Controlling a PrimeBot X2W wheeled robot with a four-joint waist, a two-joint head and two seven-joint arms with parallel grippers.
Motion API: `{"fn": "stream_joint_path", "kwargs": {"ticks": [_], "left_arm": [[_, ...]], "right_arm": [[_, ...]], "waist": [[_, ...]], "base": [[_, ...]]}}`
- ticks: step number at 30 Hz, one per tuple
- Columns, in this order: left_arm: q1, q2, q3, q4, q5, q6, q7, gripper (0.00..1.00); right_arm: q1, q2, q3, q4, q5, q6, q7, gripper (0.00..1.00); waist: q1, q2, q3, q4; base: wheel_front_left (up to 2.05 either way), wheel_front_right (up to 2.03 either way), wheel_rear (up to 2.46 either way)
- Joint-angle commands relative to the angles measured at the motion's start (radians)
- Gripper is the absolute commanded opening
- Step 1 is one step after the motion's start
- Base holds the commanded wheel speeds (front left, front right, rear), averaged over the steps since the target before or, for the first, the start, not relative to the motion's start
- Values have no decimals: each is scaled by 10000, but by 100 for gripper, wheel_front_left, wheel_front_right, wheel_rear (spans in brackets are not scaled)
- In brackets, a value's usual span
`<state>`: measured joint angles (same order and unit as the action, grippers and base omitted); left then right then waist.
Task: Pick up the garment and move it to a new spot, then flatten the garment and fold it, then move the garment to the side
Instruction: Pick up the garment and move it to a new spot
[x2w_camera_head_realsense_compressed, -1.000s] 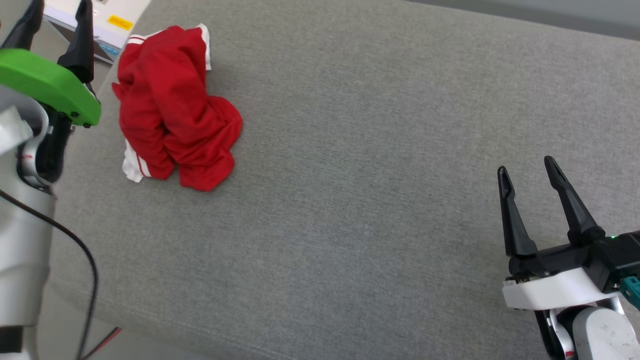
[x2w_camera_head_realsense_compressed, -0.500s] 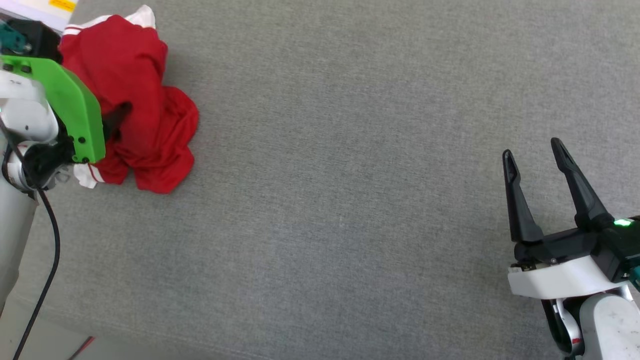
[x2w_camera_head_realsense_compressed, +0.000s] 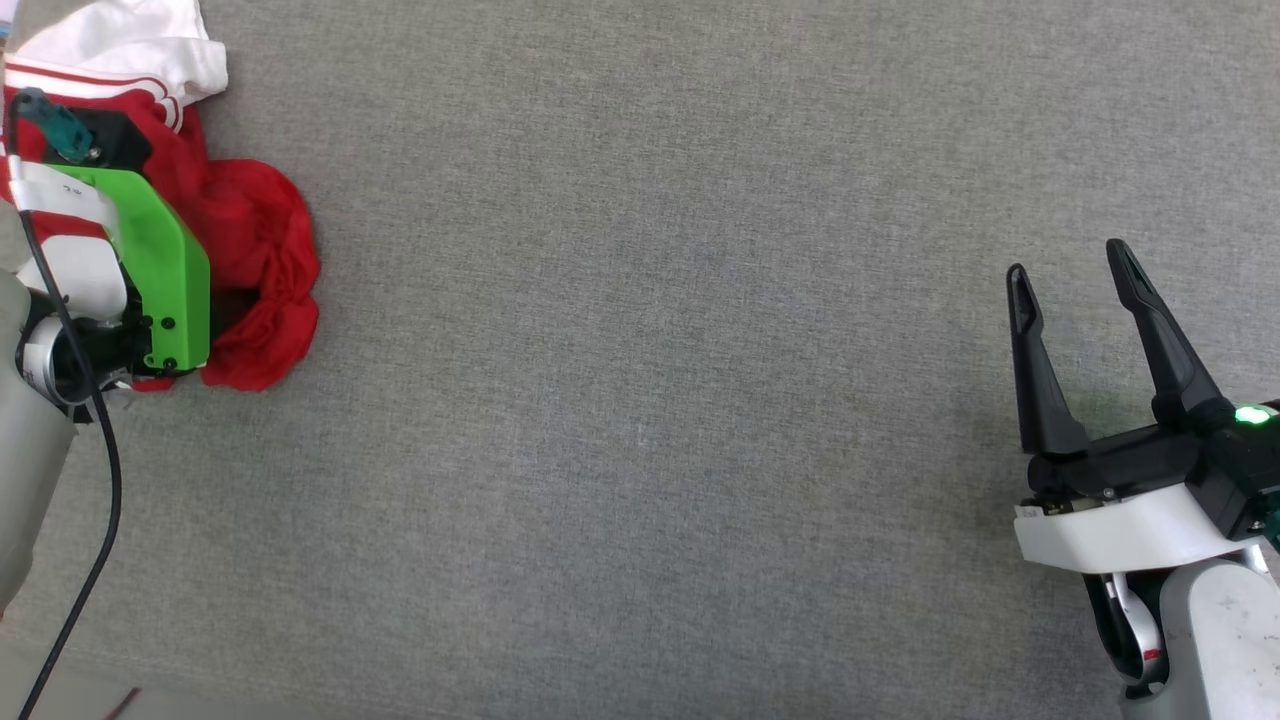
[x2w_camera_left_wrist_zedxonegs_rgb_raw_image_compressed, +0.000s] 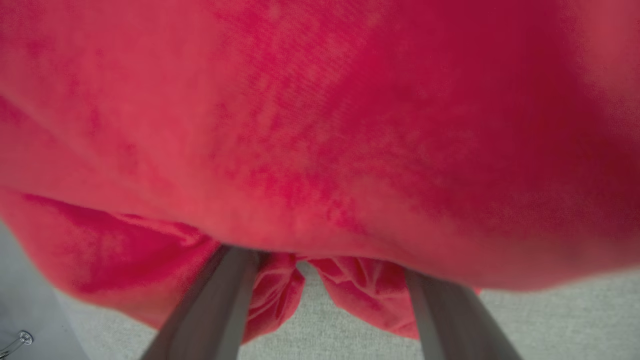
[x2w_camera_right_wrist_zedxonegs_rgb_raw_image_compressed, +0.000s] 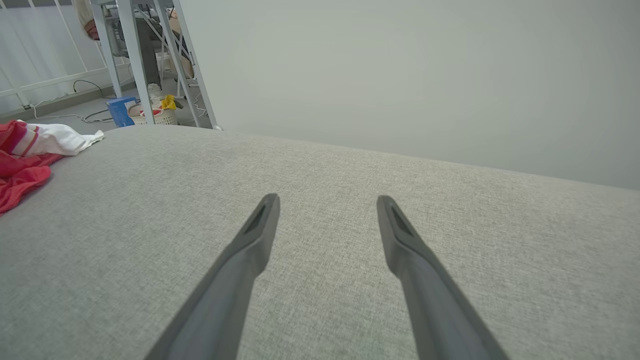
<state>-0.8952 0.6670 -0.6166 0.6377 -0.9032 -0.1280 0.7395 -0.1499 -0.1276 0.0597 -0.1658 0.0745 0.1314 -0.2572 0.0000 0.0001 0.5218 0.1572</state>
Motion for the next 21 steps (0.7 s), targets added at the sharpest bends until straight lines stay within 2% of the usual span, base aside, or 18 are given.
{"fn": "stream_joint_path", "kwargs": {"ticks": [1,2,3,4,13,21], "left_arm": [[481,-450,-468,362,-100,-26,12,100],[452,-474,-535,409,-144,-26,-58,100],[419,-475,-592,420,-172,-26,-118,68],[355,-443,-649,400,-173,-26,-285,0],[-462,24,-968,-73,160,-26,-2287,0],[-1340,300,-1560,-1208,862,-27,-3706,0]], "right_arm": [[-215,8,-44,12,-32,-7,-46,100],[-206,14,-67,27,-28,-7,-46,100],[-197,18,-79,44,-23,-7,-46,100],[-190,26,-73,66,-12,-7,-46,100],[37,210,-67,248,129,-7,-46,100],[359,482,-169,355,267,-7,-46,100]], "waist": [[0,-1,28,-40],[0,-1,-12,-18],[0,-1,-60,1],[0,-1,-126,19],[0,-1,-1097,161],[0,-1,-2007,-57]], "base": [[0,0,0],[0,0,0],[0,0,0],[0,0,0],[0,0,0],[0,0,0]]}}
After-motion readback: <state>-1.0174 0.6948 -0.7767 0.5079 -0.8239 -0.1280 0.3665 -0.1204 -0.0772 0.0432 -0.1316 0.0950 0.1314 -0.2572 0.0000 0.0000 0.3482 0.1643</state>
